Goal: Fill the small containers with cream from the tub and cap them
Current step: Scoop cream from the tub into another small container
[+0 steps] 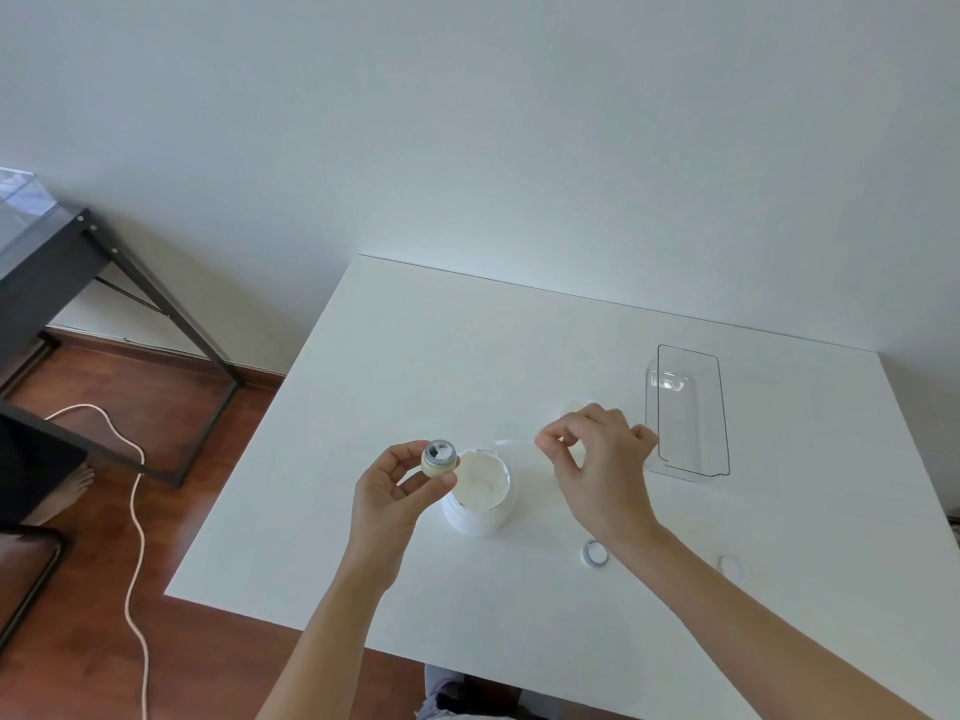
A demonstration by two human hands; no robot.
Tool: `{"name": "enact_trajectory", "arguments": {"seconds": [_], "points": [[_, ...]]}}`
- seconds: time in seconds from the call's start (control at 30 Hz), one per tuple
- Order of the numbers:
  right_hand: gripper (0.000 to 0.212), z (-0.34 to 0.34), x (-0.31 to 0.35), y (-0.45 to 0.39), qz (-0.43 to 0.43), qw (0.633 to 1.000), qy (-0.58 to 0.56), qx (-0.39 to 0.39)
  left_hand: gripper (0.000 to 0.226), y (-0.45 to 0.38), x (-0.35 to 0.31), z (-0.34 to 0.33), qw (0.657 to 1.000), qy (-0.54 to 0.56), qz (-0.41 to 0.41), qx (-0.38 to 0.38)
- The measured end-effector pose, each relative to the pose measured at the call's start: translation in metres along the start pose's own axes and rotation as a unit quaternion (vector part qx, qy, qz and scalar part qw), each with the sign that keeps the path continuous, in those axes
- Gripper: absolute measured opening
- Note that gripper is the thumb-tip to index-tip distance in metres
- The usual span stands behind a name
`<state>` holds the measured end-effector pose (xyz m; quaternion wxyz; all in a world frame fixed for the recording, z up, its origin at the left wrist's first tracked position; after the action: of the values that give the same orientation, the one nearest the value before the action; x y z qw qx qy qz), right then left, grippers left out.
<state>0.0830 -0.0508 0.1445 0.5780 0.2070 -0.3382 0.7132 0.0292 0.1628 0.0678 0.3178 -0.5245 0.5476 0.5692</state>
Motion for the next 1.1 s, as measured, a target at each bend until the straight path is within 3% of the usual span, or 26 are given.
{"name": "enact_trajectory", "arguments": {"seconds": [0.13,0.27,0.33,0.47,0.73,0.9,1.1], "points": [[0.015,-0.029,-0.002,-0.001,0.069,0.986,0.118,0.092,0.038,0.004,0.002,0.005,1.0,-0.004,0.007,-0.004],[0.022,-0.059,0.004,-0.007,0.126,0.94,0.267,0.169,0.039,0.006,0.003,0.007,1.0,-0.011,0.011,-0.008],[0.015,-0.072,0.001,-0.008,0.127,0.921,0.296,0.217,0.039,0.006,0.003,0.008,1.0,-0.01,0.01,-0.009],[0.016,-0.088,-0.009,-0.009,0.082,0.929,0.248,0.263,0.037,0.006,0.003,0.01,1.0,-0.006,0.008,-0.014],[0.015,-0.069,-0.028,-0.014,-0.143,0.96,0.077,0.228,0.039,0.004,0.006,0.012,1.0,0.0,0.014,-0.018],[0.022,-0.051,-0.042,-0.014,-0.264,0.942,-0.005,0.208,0.037,0.001,0.008,0.01,1.0,-0.005,0.014,-0.011],[0.021,-0.026,-0.042,-0.019,-0.317,0.924,-0.092,0.193,0.037,-0.002,0.01,0.006,1.0,-0.01,0.019,-0.012]]}}
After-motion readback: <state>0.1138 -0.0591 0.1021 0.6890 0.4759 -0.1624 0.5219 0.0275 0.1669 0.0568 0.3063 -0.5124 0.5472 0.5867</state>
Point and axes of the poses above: each hand's wrist, its own y-axis away from the middle knuckle, its own z-axis out of the back of the hand, x = y × z, the point moved 3 cm from there along -y, towards the middle knuckle, and after that the axes turned 10 degrees about -y, right-handed, at the moved point
